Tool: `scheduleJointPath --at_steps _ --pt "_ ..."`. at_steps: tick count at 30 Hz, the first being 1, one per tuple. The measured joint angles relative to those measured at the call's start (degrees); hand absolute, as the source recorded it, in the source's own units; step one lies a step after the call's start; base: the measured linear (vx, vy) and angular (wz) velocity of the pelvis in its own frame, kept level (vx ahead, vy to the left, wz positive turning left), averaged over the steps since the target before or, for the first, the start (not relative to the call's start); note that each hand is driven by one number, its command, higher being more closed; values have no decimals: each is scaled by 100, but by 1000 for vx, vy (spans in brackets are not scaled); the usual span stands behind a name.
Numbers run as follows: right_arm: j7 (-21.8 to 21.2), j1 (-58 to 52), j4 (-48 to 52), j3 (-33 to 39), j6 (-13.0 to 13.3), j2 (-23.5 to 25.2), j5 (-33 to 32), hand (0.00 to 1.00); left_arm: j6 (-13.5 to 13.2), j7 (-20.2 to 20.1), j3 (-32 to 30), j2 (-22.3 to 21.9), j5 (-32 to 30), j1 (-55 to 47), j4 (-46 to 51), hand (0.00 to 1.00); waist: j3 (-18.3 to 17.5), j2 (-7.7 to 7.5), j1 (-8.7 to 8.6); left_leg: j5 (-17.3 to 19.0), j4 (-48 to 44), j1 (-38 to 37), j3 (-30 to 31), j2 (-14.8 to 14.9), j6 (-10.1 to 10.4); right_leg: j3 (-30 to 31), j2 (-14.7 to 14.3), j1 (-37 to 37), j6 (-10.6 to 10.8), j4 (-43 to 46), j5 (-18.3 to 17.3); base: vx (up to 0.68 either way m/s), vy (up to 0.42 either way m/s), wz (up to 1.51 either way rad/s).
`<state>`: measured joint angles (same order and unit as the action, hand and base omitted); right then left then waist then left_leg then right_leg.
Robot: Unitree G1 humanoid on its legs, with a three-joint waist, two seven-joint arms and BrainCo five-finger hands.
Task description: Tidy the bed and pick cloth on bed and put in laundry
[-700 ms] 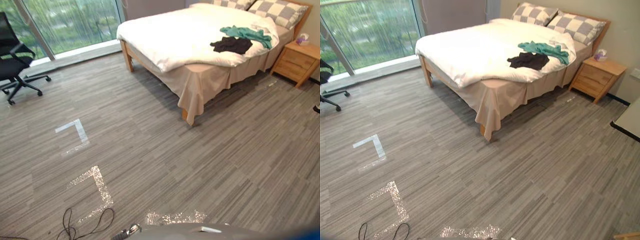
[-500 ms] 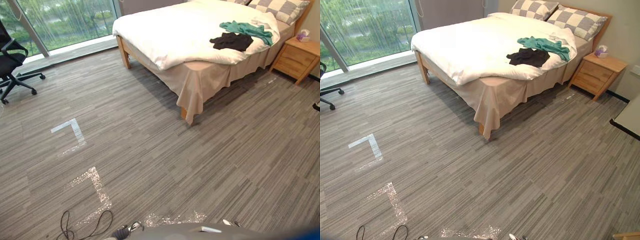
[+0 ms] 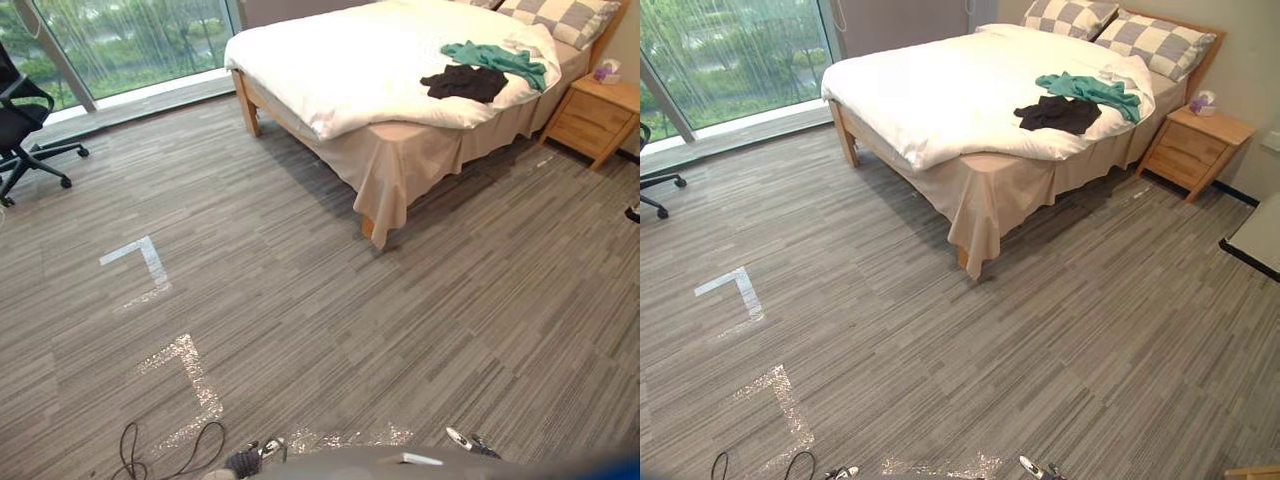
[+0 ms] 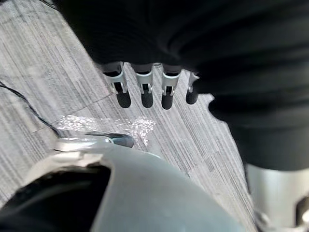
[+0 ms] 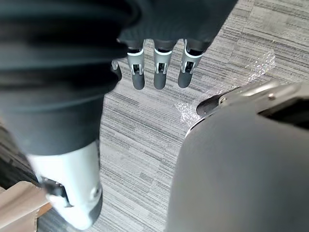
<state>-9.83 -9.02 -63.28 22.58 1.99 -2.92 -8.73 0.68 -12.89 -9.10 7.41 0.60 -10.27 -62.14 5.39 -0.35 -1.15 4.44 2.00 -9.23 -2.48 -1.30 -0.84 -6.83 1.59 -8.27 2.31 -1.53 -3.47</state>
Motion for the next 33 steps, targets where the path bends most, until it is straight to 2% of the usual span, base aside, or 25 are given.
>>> scheduleJointPath --at_steps 1,4,5,6,8,10,12,14,16,17,18,19,20,21,22,24,25,26,27,28,29,30,31,32,33 --pt "10 -2 11 -5 5 1 0 0 -13 -22 8 6 -1 1 0 0 6 -6 -5 0 0 2 0 -2 0 -11 4 3 -28 23 -17 -66 -36 4" --pt "73 -30 109 -20 31 31 -12 0 -17 -59 253 86 -3 14 9 0 70 -69 -55 117 -39 25 4 -73 -54 -53 148 473 8 1046 -645 -45 -17 8" --pt "111 -53 163 -74 34 58 -21 0 9 -63 404 141 -7 15 10 0 81 -104 -94 194 -54 23 -31 -153 -162 -86 318 746 240 1701 -993 -9 4 10" --pt "115 -84 174 -80 37 55 -23 0 18 -58 471 164 -6 18 10 0 85 -110 -108 207 -51 18 -38 -185 -182 -100 385 855 356 1947 -1077 0 0 0" --pt "111 -72 184 -53 104 35 -282 0 44 -46 494 148 -7 77 14 0 203 -56 -99 192 -38 -79 -235 -160 -234 -229 577 1551 483 3366 -1024 79 29 -33" --pt "104 -77 169 2 152 78 -425 0 55 -43 451 170 -56 97 34 0 367 -60 -113 265 -61 -270 -380 -18 -198 -444 659 1667 292 3574 -1131 134 16 -43" --pt "98 -79 165 17 152 118 -467 0 91 -30 442 187 -198 140 59 0 377 -75 -133 362 -127 -317 -461 153 -92 -545 618 1696 265 3264 -1146 132 -34 -31" --pt "93 -92 210 53 153 157 -504 0 123 -18 444 192 -358 268 59 0 413 -36 -180 515 -233 -334 -591 582 139 -642 329 1798 193 2490 -1036 222 -141 -37" --pt "92 -201 365 19 162 225 -524 0 121 -21 442 240 -422 361 59 0 434 -100 -191 644 -294 -395 -746 771 337 -668 254 1908 152 1796 -569 295 -246 -39" --pt "88 -272 428 18 162 290 -575 0 117 31 416 263 -455 381 67 0 459 -169 -192 787 -367 -481 -892 828 487 -809 345 1947 44 1563 163 379 -342 -44" --pt "88 -259 496 37 145 295 -592 0 114 73 392 183 -465 432 78 0 509 -91 -213 880 -509 -555 -1116 1012 608 -920 213 1905 -271 1767 127 321 -293 -43" --pt "87 -261 527 37 144 288 -584 0 114 76 393 178 -468 450 118 0 564 -46 -216 879 -550 -591 -1201 1046 609 -962 193 1921 -336 1894 55 249 -263 -46" --pt "79 -270 634 63 138 275 -571 0 81 88 377 72 -528 451 249 0 643 44 -253 890 -636 -743 -1493 1095 630 -980 192 2012 -496 2384 -315 212 -231 -34" --pt "78 -310 721 115 131 268 -570 0 51 112 345 -8 -601 482 260 0 673 124 -284 855 -652 -916 -1628 1127 711 -977 192 2002 -544 2703 -606 252 -275 -30" --pt "79 -330 736 139 127 273 -570 0 32 131 334 -28 -644 483 267 0 661 143 -293 844 -681 -962 -1640 1138 730 -977 192 1993 -536 2779 -701 239 -221 -16" --pt "73 -462 774 218 94 273 -561 0 4 192 162 -163 -701 447 329 0 504 203 -296 841 -1412 -839 -1573 1320 745 -978 43 1827 -509 2777 -1153 226 -247 -15" --pt "73 -467 772 245 83 272 -551 0 9 194 118 -179 -705 412 368 0 476 190 -300 849 -1671 -737 -1521 1386 757 -991 4 1770 -496 2717 -1201 220 -266 -9" --pt "74 -518 781 285 26 250 -446 0 -2 193 -44 -234 -696 312 494 0 349 241 -323 826 -2742 -259 -1278 1648 772 -1017 -156 1583 -499 2508 -1245 204 -214 0" --pt "70 -532 789 280 16 226 -366 0 -16 190 -88 -254 -682 286 526 0 327 269 -326 767 -3187 -42 -1161 1755 791 -1032 -223 1513 -516 2431 -1255 276 -245 -6" --pt "65 -544 783 252 -20 143 -228 0 -42 185 -268 -301 -670 206 616 0 283 337 -322 449 -4384 514 -740 1975 789 -972 -433 1302 -567 2229 -1275 323 -190 -18" --pt "62 -531 777 169 -36 79 -107 0 -140 189 -378 -339 -555 123 665 0 278 368 -271 425 -5311 924 -484 2046 805 -864 -561 1083 -696 2110 -1287 506 -184 -37" --pt "48 -431 692 -26 -47 -4 25 0 -383 199 -495 -366 -364 28 853 0 306 321 -212 637 -6482 1465 -115 1895 787 -741 -668 637 -986 1842 -1295 461 -107 -36" --pt "45 -396 637 -80 -55 -24 48 0 -440 194 -492 -342 -329 33 886 0 324 285 -196 720 -6647 1580 -13 1782 806 -689 -674 463 -1007 1746 -1292 452 -80 -52" --pt "25 -291 541 -174 -108 -61 96 0 -533 193 -490 -321 -229 30 888 0 336 228 -101 920 -6730 1817 105 1472 779 -494 -667 120 -979 1525 -1231 209 -32 -49" --pt "13 -236 512 -181 -116 -80 104 0 -557 190 -495 -374 -187 20 884 0 341 231 -83 1004 -6702 1901 106 1394 739 -437 -660 32 -991 1460 -1220 256 -16 -79"
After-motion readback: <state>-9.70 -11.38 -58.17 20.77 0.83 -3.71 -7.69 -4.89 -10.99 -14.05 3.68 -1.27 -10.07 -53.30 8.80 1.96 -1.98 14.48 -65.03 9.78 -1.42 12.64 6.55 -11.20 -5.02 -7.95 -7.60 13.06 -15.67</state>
